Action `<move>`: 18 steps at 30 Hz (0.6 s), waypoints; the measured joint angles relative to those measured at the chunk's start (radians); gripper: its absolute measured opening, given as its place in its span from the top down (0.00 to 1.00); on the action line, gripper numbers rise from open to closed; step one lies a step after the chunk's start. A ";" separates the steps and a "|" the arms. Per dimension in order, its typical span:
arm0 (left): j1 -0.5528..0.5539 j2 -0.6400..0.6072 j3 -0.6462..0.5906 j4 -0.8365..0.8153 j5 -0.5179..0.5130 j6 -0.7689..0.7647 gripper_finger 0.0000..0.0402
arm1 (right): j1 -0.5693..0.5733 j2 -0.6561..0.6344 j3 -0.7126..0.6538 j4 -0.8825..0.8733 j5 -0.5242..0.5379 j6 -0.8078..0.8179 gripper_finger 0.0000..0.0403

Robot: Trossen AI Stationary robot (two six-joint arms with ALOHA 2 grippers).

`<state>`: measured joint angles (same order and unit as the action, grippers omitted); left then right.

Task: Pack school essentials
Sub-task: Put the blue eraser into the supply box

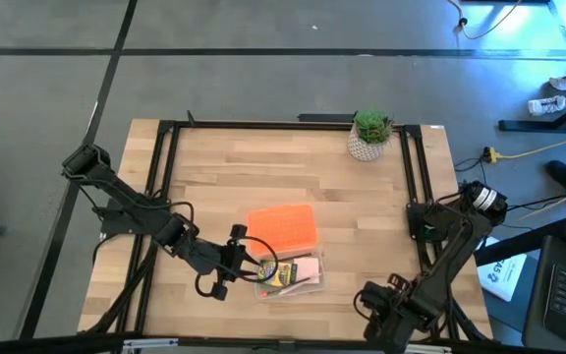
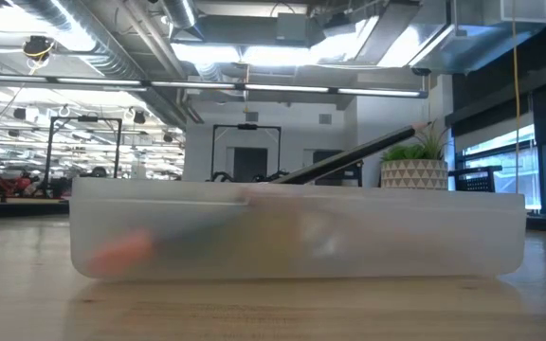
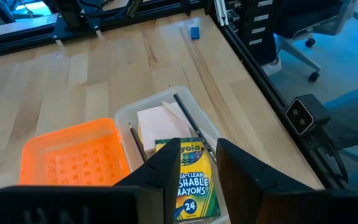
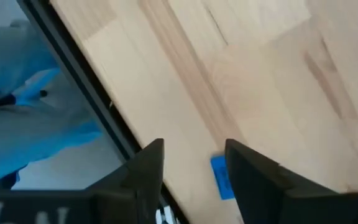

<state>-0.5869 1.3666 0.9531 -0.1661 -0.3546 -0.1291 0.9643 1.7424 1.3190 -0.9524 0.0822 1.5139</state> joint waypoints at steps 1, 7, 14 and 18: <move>0.000 0.000 0.000 0.000 0.000 0.000 0.76 | 0.001 0.000 0.000 0.000 -0.001 0.000 0.56; 0.000 0.000 0.000 0.000 0.000 0.000 0.76 | 0.007 0.002 0.000 -0.001 -0.080 0.019 0.56; 0.000 0.000 0.000 0.000 0.000 0.000 0.76 | 0.015 0.058 -0.002 -0.019 -0.184 0.011 0.56; 0.000 0.000 0.000 0.000 0.000 0.001 0.76 | 0.015 0.090 -0.002 -0.024 -0.194 -0.019 0.56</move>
<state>-0.5869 1.3666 0.9531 -0.1664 -0.3545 -0.1284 0.9794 1.8323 1.3170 -0.9759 -0.1119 1.4945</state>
